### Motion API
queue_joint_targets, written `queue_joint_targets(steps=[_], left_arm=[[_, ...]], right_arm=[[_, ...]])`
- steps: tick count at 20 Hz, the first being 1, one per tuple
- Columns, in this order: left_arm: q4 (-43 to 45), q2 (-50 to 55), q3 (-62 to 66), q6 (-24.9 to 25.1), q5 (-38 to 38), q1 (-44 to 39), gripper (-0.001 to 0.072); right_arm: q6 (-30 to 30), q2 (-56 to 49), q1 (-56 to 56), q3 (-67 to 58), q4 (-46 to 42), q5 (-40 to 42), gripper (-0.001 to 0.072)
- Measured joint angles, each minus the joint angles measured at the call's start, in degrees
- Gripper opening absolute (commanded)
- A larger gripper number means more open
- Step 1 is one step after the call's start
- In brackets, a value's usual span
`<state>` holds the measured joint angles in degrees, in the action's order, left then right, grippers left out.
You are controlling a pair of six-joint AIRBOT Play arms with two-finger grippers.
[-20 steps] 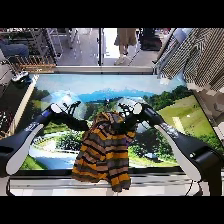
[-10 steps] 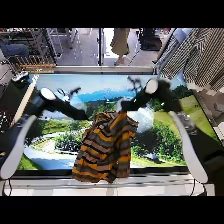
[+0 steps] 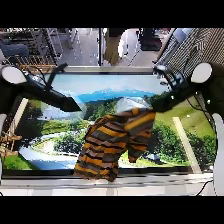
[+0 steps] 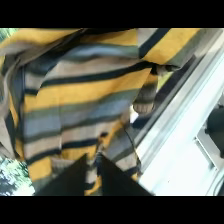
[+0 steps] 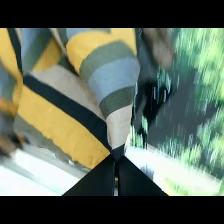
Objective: Fold the clothes and pants, and hang the long-sleeved shirts on hangers.
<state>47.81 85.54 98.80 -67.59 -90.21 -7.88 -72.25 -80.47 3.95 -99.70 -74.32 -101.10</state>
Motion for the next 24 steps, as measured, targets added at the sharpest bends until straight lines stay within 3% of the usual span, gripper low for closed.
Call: queue_joint_targets(steps=[2, 3, 4, 5, 6, 8, 10, 11, 17, 19, 20, 21, 22, 24], left_arm=[[2.67, 1.49, -4.13, -1.9, 3.37, -1.79, 0.0337], [3.87, 2.71, -5.75, -3.04, 5.29, -2.34, 0.0409], [4.96, 4.57, -6.99, -4.17, 7.17, -2.78, 0.0443], [5.62, 6.64, -7.67, -5.14, 8.59, -3.06, 0.0445], [6.34, 9.05, -7.98, -6.1, 9.9, -3.23, 0.0445], [7.61, 13.79, -7.82, -7.15, 11.37, -3.45, 0.0446], [9.35, 17.53, -7.43, -7.72, 12.33, -3.56, 0.0449], [10.38, 18.8, -7.32, -7.87, 12.66, -3.61, 0.051], [13.57, 22.12, -7.02, -5.49, 14.08, -4.61, 0.0509], [12.9, 22.38, -7.02, -4.48, 14.1, -5.27, 0.0356], [12.04, 22.45, -7.02, -3.91, 14.19, -5.55, 0.016], [11.17, 22.49, -7.02, -3.39, 14.21, -5.75, 0.0016], [10.25, 22.56, -7.02, -3.02, 14.21, -5.97, 0.0014], [9.01, 22.58, -7.02, -2.49, 14.12, -6.14, 0.0012]], right_arm=[[1.22, 1.01, -2.12, 7.91, -0.28, -0.39, 0.002], [1.88, 1.29, -3.13, 12.04, -0.55, -0.26, 0.0128], [2.32, 1.53, -3.91, 15.54, -1.05, 0.31, 0.0322], [2.71, 1.68, -4.63, 18.73, -1.64, 1.55, 0.0495], [2.8, 1.77, -5.18, 20.94, -2.23, 3.06, 0.06], [2.62, 1.95, -5.84, 23.65, -2.71, 7.76, 0.0657], [2.01, 2.01, -5.92, 24.83, -2.1, 13.86, 0.0666], [1.84, 1.92, -5.7, 25.18, -1.27, 17.25, 0.07], [5.46, -3.98, 1.57, 25.94, 3.02, 36.74, 0.0692], [6.93, -7.15, 4.94, 25.97, 3.28, 41.22, 0.0663], [7.48, -8.72, 6.49, 25.92, 3.45, 42.8, 0.058], [7.93, -10.08, 7.74, 25.83, 3.56, 43.93, 0.0383], [7.91, -11.26, 8.79, 25.77, 3.58, 44.96, 0.0214], [8.09, -12.52, 10.03, 25.44, 3.34, 45.81, 0.0042]])
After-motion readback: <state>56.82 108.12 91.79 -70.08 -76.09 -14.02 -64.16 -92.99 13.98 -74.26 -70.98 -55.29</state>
